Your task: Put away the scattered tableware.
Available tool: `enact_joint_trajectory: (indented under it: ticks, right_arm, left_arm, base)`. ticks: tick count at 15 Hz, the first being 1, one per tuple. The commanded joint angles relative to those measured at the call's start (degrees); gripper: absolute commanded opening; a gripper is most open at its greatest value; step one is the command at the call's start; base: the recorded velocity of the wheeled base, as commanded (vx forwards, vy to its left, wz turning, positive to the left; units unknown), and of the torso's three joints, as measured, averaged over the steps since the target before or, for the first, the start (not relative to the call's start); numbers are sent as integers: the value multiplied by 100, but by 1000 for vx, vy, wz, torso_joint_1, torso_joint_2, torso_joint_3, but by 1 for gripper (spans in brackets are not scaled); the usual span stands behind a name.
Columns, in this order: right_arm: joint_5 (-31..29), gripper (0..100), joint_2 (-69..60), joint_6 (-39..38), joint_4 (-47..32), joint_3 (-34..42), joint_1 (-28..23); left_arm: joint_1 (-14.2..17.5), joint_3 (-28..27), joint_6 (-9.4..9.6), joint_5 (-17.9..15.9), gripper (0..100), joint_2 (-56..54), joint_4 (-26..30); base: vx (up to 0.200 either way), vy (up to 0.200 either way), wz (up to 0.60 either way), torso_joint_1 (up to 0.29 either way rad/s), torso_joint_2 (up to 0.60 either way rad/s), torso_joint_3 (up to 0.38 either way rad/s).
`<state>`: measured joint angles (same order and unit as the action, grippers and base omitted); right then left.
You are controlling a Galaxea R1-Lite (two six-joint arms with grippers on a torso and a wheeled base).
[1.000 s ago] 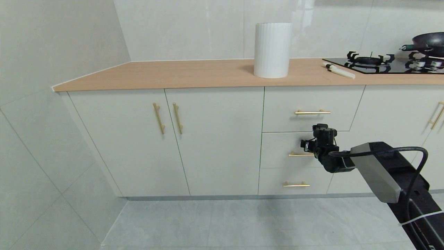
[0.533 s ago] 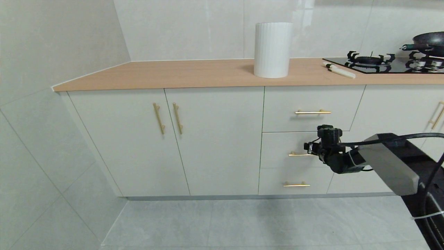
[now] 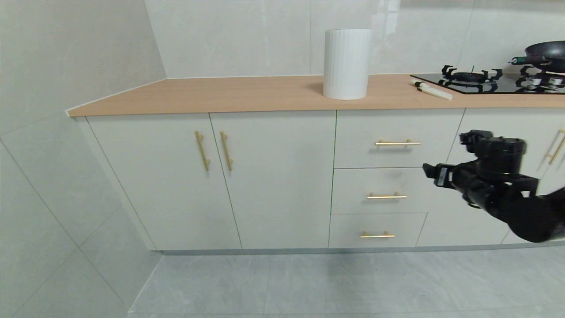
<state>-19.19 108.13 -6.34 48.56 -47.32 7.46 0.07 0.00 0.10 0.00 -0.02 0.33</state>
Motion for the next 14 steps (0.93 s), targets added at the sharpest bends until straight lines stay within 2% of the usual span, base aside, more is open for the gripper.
enact_joint_trajectory:
  ticks: [1,3,4,8,10,11,12,14]
  right_arm:
    - [-384,100,-3158,687,181,1885,247]
    - [-683,100,-4415,1276,22,2351,115]
    - [-823,100,-5047,1601,-224,2421,-140]
    - [-1026,100,-7403,2655,-2087,2324,-605]
    - [-1131,100,-8396,2699,-3027,2377,-667]
    - [-1131,100,-8396,2699,-3027,2377,-667]
    - [-1017,100,-9442,2699,-3862,2544,-632]
    - [-1026,100,-10171,2682,-4548,2597,-632]
  left_arm:
    - [1,0,8,0,100,2,2]
    - [1,0,-1,0,100,2,2]
    - [1,0,-1,0,100,2,2]
    - [1,0,8,0,100,2,2]
    - [1,0,-1,0,100,2,2]
    - [1,0,-1,0,100,2,2]
    - [1,0,-1,0,100,2,2]
    - [1,0,-1,0,100,2,2]
  base:
    - [0,0,0,0,0,0]
    - [0,0,0,0,0,0]
    - [0,0,0,0,0,0]
    - [0,0,0,0,0,0]
    - [0,0,0,0,0,0]
    - [0,0,0,0,0,0]
    - [0,0,0,0,0,0]
    - [0,0,0,0,0,0]
